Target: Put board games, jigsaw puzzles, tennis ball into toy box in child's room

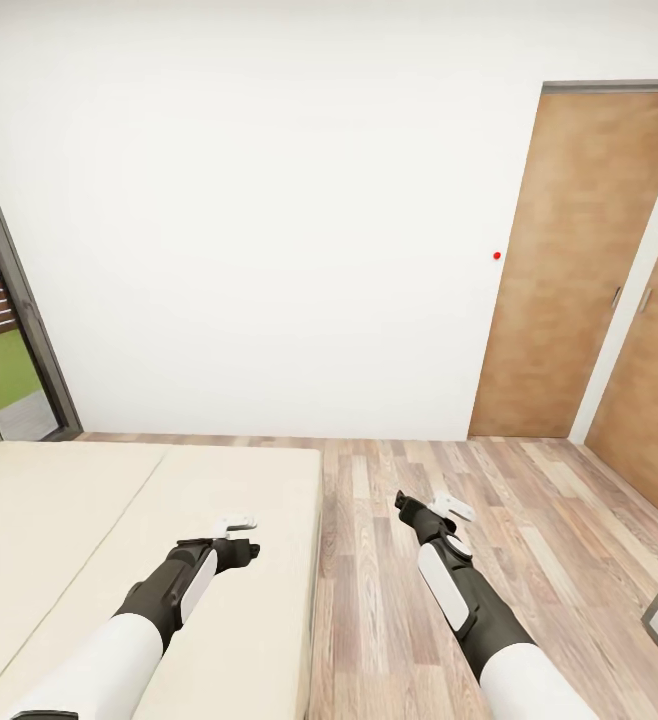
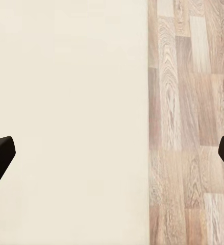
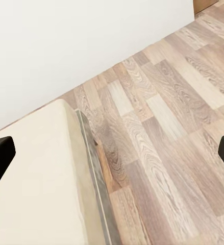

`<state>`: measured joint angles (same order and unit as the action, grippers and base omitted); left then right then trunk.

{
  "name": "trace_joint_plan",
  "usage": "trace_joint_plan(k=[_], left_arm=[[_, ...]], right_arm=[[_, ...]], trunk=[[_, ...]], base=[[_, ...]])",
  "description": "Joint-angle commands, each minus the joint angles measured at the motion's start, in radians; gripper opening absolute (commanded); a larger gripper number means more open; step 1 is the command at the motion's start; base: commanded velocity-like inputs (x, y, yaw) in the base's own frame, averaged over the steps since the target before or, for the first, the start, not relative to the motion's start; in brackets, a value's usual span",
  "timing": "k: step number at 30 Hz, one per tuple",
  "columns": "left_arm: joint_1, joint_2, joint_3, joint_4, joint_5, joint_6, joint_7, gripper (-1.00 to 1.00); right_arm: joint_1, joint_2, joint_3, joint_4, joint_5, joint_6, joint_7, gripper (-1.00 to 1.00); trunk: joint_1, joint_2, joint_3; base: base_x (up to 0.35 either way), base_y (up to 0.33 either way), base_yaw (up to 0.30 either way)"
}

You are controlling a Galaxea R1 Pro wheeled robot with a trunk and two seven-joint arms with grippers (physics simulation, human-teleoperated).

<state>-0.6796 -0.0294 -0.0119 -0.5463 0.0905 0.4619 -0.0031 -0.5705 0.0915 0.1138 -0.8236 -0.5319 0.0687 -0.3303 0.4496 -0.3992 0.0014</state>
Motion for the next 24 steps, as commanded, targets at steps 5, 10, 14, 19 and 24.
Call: trace_joint_plan(k=[5,10,14,19,24], left_arm=[[0.0,0.0,-0.001,-0.001,0.009,0.005,0.002,1.0],[0.0,0.0,-0.001,-0.001,0.009,0.005,0.002,1.0],[0.0,0.0,-0.001,-0.001,0.009,0.005,0.002,1.0],[0.0,0.0,-0.001,-0.001,0.009,0.005,0.002,1.0],[0.0,0.0,-0.002,-0.001,0.009,0.006,0.002,1.0]], right_arm=[[0.0,0.0,0.003,-0.002,-0.003,0.003,-0.007,1.0],[0.0,0.0,0.003,-0.002,-0.001,0.003,-0.007,1.0],[0.0,0.0,0.003,-0.002,-0.001,0.003,-0.007,1.0],[0.0,-0.001,0.003,-0.002,0.0,0.003,-0.007,1.0],[0.0,-0.001,0.003,-0.002,0.0,0.003,-0.007,1.0]], trunk=[[0.0,-0.001,0.0],[0.0,-0.001,0.0],[0.0,-0.001,0.0],[0.0,-0.001,0.0],[0.0,-0.001,0.0]], base=[[0.0,0.0,0.0],[0.0,0.017,0.0],[0.0,0.05,0.0],[0.0,0.016,0.0],[0.0,0.004,0.0]])
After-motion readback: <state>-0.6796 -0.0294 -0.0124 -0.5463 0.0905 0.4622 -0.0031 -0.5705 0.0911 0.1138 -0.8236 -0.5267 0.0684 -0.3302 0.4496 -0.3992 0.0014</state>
